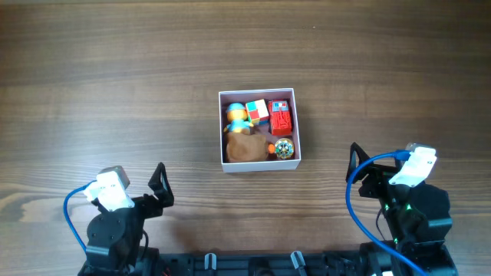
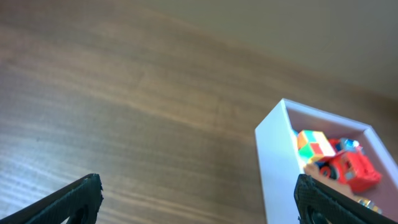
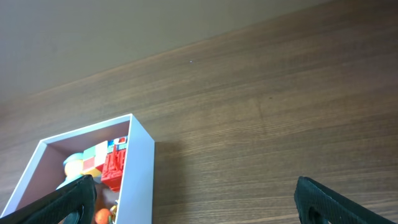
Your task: Pack container
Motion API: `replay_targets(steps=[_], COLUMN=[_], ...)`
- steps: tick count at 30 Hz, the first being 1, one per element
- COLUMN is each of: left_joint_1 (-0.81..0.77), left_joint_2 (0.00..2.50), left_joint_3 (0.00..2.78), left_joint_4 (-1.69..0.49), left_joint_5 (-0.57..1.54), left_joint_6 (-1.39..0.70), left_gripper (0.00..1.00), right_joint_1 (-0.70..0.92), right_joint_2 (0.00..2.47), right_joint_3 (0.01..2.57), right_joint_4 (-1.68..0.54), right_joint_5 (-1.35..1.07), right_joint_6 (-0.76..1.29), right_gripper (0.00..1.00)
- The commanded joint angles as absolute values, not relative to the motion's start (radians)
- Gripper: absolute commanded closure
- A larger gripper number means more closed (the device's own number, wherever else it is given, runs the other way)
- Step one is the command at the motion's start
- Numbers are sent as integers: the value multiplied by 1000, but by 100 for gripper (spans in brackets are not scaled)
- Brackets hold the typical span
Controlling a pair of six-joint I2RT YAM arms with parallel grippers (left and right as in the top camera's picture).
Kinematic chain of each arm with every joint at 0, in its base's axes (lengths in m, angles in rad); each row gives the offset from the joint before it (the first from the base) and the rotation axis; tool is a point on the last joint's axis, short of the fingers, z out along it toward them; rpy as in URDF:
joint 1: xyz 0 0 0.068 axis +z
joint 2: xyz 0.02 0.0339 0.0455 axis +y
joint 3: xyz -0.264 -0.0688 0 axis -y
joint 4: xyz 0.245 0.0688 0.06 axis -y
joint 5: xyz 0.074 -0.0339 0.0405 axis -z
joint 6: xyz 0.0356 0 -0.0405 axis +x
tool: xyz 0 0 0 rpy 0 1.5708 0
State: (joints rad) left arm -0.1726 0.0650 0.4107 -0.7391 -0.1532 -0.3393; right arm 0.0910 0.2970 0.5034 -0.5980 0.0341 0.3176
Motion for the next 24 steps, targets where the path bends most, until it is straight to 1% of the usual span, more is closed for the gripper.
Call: replay_targets(steps=[1, 6, 8, 9, 10, 12, 13, 15, 17, 18, 22, 24], left_joint_1=[-178, -178, -178, -178, -178, -178, -178, -178, -178, -178, -178, -178], left_joint_2=[55, 55, 55, 55, 55, 55, 55, 55, 55, 55, 55, 55], left_joint_3=[403, 403, 403, 403, 403, 403, 403, 403, 403, 403, 403, 403], left_joint_4=[-790, -894, -915, -923, -934, -941, -941, -941, -941, -941, -941, -941], left_joint_5=[-166, -166, -166, -166, -166, -166, -166, -166, -166, -166, -166, -166], left_joint_6=[-345, -345, -345, -346, -345, -345, -345, -346, -346, -345, -346, -345], left_gripper=[0, 0, 0, 0, 0, 0, 0, 0, 0, 0, 0, 0], right_joint_1=[93, 93, 93, 93, 93, 93, 93, 93, 93, 93, 93, 92], right_joint_2=[302, 299, 282, 242, 179, 70, 17, 14, 4, 4, 3, 3], right_joint_3=[495, 495, 495, 495, 485, 440, 405, 344, 228, 200, 17, 5], right_joint_4=[-596, -600, -611, -614, -613, -588, -549, -422, -202, -152, 178, 152], right_joint_5=[25, 27, 80, 53, -2, -8, -22, -32, -57, -57, -58, -37], right_joint_6=[343, 341, 340, 285, 170, 88, 46, 22, -1, -1, 0, 0], right_gripper=[0, 0, 0, 0, 0, 0, 0, 0, 0, 0, 0, 0])
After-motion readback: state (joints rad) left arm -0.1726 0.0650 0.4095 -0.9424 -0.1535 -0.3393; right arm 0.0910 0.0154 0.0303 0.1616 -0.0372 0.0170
